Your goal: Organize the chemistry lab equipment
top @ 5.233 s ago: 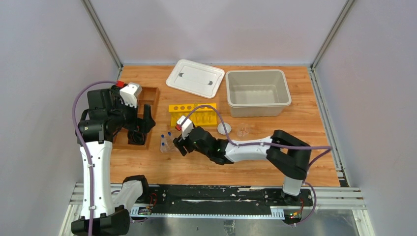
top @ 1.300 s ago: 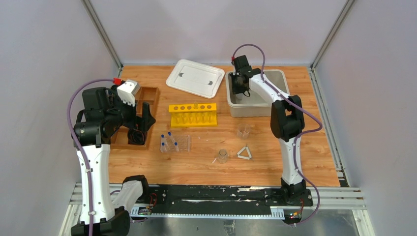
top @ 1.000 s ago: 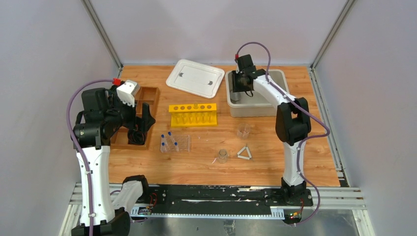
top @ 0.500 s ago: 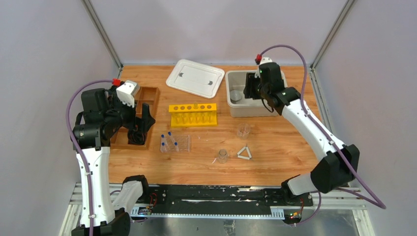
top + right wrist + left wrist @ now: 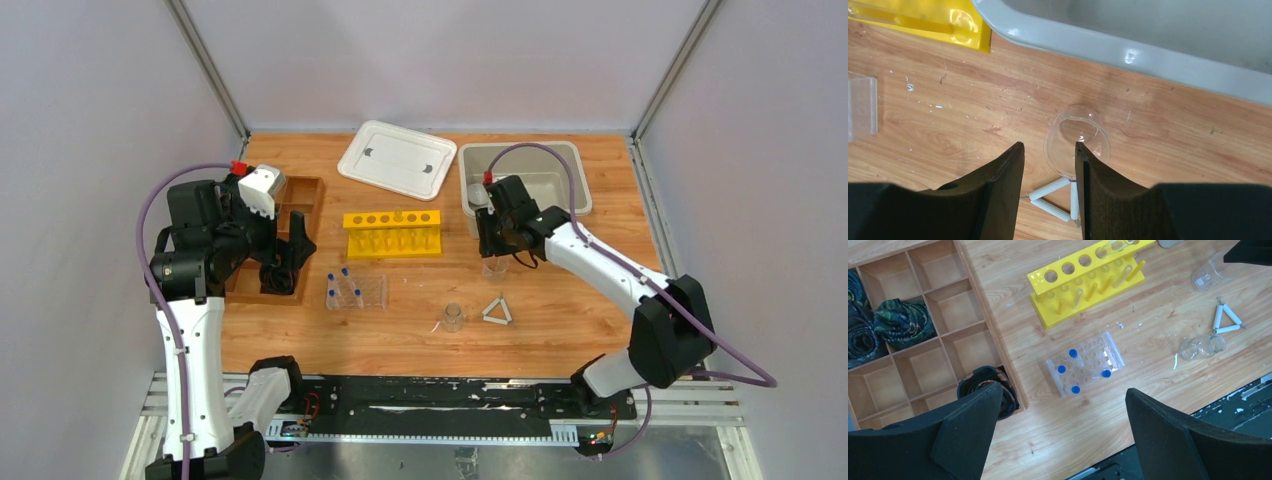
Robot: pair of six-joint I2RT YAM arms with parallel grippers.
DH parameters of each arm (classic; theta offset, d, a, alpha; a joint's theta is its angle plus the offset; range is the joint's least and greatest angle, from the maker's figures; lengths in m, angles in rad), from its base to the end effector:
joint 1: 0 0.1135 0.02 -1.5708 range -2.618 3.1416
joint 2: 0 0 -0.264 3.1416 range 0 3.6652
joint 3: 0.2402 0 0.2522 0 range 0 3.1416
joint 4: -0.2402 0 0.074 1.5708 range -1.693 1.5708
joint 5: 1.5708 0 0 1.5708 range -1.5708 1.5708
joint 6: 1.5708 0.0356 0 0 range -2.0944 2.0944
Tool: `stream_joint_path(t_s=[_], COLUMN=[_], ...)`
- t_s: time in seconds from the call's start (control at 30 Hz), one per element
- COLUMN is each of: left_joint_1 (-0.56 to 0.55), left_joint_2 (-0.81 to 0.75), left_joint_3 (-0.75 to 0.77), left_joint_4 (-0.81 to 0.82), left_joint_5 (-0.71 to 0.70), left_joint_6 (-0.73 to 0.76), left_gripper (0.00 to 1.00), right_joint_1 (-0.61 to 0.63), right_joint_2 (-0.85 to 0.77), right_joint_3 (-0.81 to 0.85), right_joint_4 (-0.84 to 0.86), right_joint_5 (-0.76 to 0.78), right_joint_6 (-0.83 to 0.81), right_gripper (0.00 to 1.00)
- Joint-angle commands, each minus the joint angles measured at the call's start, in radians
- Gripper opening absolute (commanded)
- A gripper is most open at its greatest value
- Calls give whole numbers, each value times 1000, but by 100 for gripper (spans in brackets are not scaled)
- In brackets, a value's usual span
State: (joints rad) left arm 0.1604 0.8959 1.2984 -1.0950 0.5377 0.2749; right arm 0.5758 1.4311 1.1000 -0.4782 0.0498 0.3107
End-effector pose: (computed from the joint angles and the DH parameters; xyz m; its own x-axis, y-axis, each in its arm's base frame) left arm 0.1386 0.0039 0.4040 -0.5382 0.1491 -0.8295 0.4136 0.9043 -0.1058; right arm 0.2610 0.1673 0.2727 -0.7355 -0.1134 -0.6680 -0.3047 0.9359 0.1766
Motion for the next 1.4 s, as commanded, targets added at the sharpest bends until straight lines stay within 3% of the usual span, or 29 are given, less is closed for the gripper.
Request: stream_joint_path(t_s=[0.0,0.53,0.67,0.77,0.83,1.17,1.37], left_joint_1=[1,1,0,1,1,1,0], left_joint_2=[-6,5,0,-2,0,3,-5], left_joint_3=[2,4,13,21,27,47,43], left_joint_4=[9,9,9,9,7,7,7], left_joint_5=[-1,-3,1,1,-3,15,27], left_joint_6=[6,4,4,4,2,-11,-16], left_gripper=[100,100,100,100,100,100,100], right_joint_1=[16,56,61,74,80,54,-105], right_joint_2=[47,155,172,147,108,-90,56], right_joint_3=[-10,-40,-39,-28,-9,317,565], right_joint_4=[-8,-22,-31,-43,-63,-232,-290], right_joint_5=[-20,3,38,63,76,111,125], right_joint_6=[14,5,3,-6,-13,-77,-130], right_gripper=[45,36,23,4,0,0,0])
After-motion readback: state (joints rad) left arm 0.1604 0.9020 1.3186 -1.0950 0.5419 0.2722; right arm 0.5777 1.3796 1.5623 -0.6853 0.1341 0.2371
